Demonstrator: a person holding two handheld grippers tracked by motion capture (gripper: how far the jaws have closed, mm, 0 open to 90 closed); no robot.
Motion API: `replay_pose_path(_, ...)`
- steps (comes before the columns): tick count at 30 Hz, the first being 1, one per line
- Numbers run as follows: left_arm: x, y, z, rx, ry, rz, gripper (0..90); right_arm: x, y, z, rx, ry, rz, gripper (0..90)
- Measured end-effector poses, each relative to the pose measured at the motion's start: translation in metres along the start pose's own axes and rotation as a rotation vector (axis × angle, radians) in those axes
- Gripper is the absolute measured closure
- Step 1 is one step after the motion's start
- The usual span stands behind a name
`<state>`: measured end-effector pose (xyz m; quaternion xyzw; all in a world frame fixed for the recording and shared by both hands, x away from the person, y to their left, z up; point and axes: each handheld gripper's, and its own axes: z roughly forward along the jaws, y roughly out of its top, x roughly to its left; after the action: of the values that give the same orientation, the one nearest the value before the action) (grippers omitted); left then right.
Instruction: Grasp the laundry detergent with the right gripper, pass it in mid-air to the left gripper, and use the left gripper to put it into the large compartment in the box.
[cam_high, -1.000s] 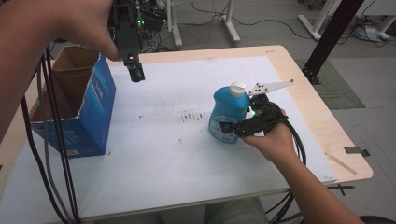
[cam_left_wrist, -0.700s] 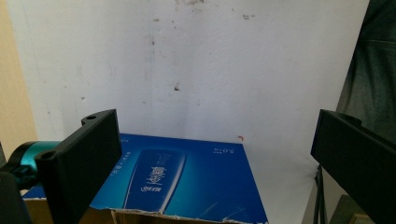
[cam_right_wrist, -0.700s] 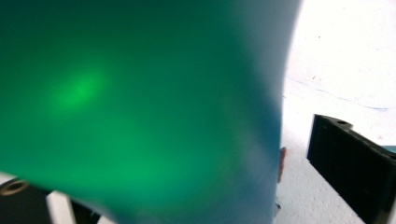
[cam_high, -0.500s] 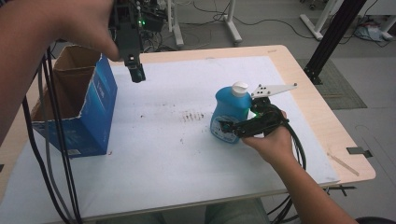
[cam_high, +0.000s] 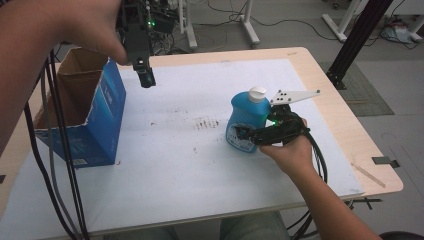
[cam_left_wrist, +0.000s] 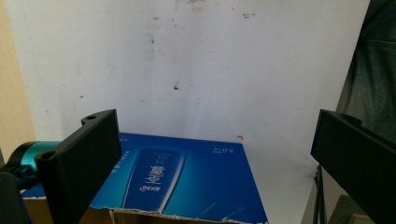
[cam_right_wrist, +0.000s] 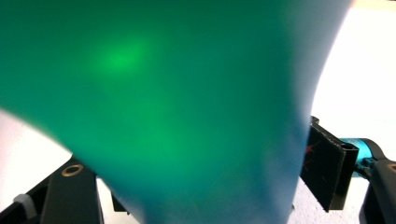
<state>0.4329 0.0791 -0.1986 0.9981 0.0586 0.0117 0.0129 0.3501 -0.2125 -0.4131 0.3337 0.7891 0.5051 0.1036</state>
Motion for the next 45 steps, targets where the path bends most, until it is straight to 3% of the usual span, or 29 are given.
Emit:
replay_pose_path(25,0.001,0.001,0.002,0.005,-0.008,0.001,1.7,0.004,0.0,0.001,-0.018,-0.003,-0.042,36.1)
replay_pose_path(36,0.0,-0.002,0.002,0.002,-0.007,-0.002,1.7,0.009,-0.001,0.0,-0.027,-0.045,-0.131,45.7)
replay_pose_path(41,-0.003,-0.003,0.0,-0.003,-0.008,0.001,1.7,0.016,0.007,-0.004,-0.023,-0.035,-0.164,46.4)
replay_pose_path(45,-0.008,-0.002,-0.002,-0.003,-0.008,0.012,1.7,0.025,0.021,-0.007,-0.016,0.001,-0.195,46.4)
